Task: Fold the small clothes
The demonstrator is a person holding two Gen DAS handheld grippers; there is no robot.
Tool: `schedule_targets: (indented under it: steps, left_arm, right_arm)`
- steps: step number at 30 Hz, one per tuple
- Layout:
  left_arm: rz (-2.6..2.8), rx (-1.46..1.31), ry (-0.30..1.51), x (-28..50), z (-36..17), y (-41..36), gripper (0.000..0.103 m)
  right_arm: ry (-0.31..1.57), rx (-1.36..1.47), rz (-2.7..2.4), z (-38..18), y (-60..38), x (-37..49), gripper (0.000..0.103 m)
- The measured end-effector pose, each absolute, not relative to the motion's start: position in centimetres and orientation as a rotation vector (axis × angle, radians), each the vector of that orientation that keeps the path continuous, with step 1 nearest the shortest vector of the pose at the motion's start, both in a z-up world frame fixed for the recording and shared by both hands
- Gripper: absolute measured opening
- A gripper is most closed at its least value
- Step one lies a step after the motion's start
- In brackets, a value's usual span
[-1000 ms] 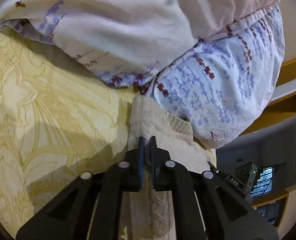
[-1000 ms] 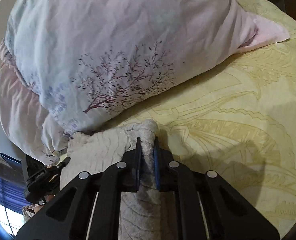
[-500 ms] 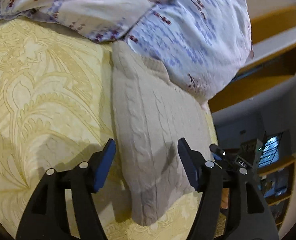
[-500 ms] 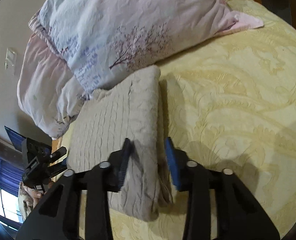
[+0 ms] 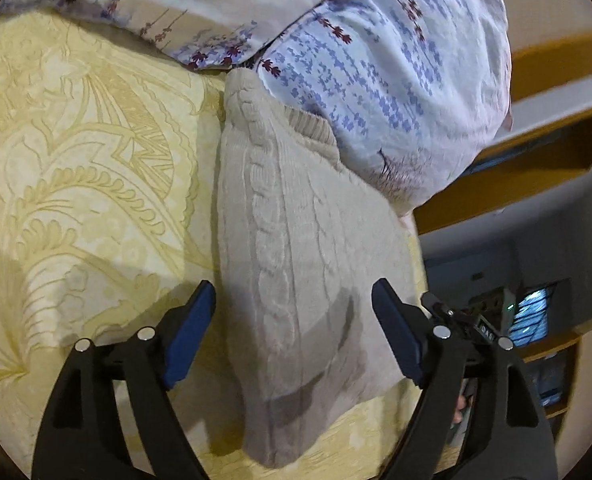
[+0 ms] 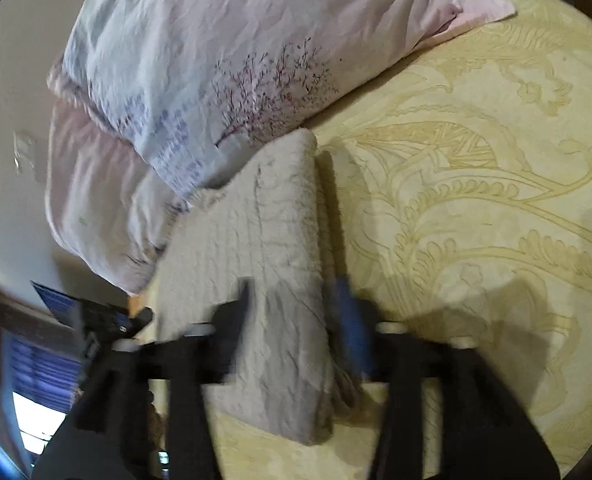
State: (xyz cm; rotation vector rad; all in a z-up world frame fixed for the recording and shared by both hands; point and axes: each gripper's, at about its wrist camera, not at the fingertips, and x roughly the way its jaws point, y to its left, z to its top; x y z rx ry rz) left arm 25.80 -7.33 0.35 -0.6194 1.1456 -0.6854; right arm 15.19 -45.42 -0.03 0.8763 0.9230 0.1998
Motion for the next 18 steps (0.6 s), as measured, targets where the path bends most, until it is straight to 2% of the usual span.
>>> schedule_targets:
  steps: [13,16,18]
  left_arm:
    - [-0.684,-0.657,1.163,27.1,-0.3,-8.7,0.078]
    - [-0.681,-0.642,1.157,27.1,-0.4,-8.9,0.071]
    - [-0.686,-0.633,1.157,27.1,-0.5,-9.0,0.066]
  right_arm:
    - [0.997,0.887,0.273,-2.2,-43.6,19.1,0.069]
    - [1.007,0.888,0.317,-2.5,-42.8,19.5,0.063]
    - [1.009,0.863,0.318,-2.4,-42.5,19.5,0.053]
